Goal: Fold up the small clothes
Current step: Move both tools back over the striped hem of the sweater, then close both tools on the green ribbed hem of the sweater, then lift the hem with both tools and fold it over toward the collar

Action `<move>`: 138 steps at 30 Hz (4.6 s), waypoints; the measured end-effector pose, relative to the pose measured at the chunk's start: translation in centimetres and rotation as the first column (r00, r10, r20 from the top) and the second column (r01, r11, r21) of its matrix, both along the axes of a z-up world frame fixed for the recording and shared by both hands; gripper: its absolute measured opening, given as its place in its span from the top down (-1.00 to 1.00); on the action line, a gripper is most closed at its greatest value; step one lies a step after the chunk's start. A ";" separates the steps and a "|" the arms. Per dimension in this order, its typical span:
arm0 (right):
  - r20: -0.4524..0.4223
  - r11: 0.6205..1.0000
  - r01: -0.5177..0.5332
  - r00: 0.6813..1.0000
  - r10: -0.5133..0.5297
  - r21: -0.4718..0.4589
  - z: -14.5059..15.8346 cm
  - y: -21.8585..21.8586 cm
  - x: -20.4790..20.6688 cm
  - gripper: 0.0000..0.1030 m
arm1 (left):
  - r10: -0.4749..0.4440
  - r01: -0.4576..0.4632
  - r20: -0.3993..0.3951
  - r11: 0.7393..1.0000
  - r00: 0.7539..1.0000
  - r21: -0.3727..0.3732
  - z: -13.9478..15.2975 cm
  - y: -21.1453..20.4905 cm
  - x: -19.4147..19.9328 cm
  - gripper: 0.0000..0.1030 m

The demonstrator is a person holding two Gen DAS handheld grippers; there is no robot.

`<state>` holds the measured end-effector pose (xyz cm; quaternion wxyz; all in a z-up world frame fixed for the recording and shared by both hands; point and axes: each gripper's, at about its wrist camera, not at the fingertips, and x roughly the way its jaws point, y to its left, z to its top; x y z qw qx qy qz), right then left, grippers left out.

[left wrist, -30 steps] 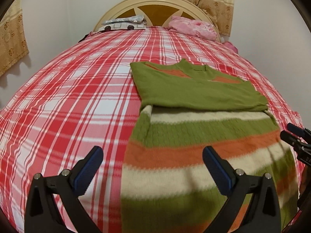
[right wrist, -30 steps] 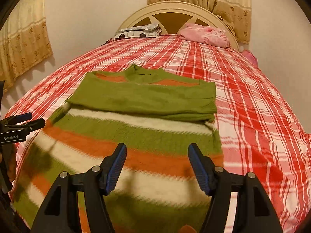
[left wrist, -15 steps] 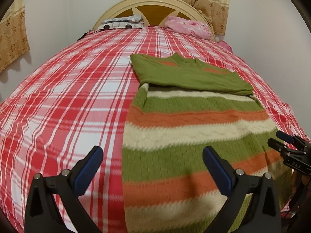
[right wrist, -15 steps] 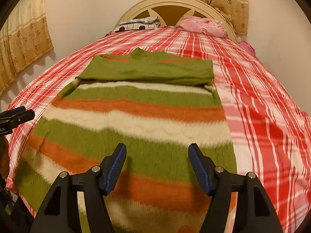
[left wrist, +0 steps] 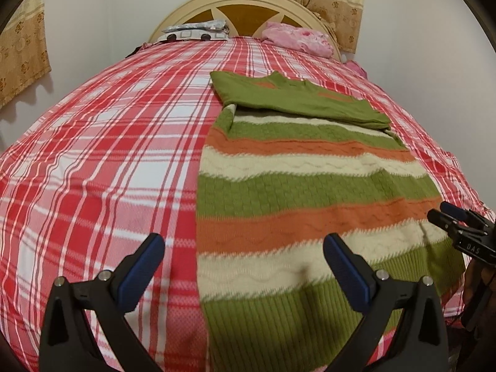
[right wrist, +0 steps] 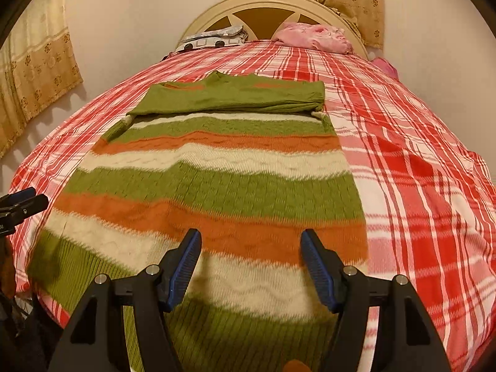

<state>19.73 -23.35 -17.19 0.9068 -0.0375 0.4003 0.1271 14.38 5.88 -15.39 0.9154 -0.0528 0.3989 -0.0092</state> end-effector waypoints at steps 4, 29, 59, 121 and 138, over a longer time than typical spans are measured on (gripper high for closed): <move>0.010 1.000 -0.002 1.000 0.002 0.002 0.0 0.0 -1.6 -0.30 | 0.007 -0.007 0.004 1.000 1.000 -0.006 -0.1 0.2 -1.3 -1.00; 0.038 0.998 0.062 0.997 -0.063 0.027 -1.1 -4.8 -8.0 -0.31 | -0.005 0.001 -0.034 0.995 0.999 -0.103 -2.7 1.0 -6.3 -0.58; 0.012 0.996 0.078 0.997 -0.079 0.041 -1.7 -6.5 -9.4 -0.02 | -0.036 0.032 -0.020 0.987 0.999 -0.157 -4.0 0.1 -6.5 0.57; 0.311 0.975 0.048 0.943 -0.115 0.216 15.6 -3.6 17.7 0.94 | -0.059 0.127 0.268 0.961 0.962 -0.246 9.6 5.3 21.0 0.83; 0.167 0.982 0.112 0.976 -0.137 0.153 8.4 -3.1 33.5 0.94 | -0.052 0.083 0.147 0.974 0.988 -0.211 4.3 5.1 33.4 0.83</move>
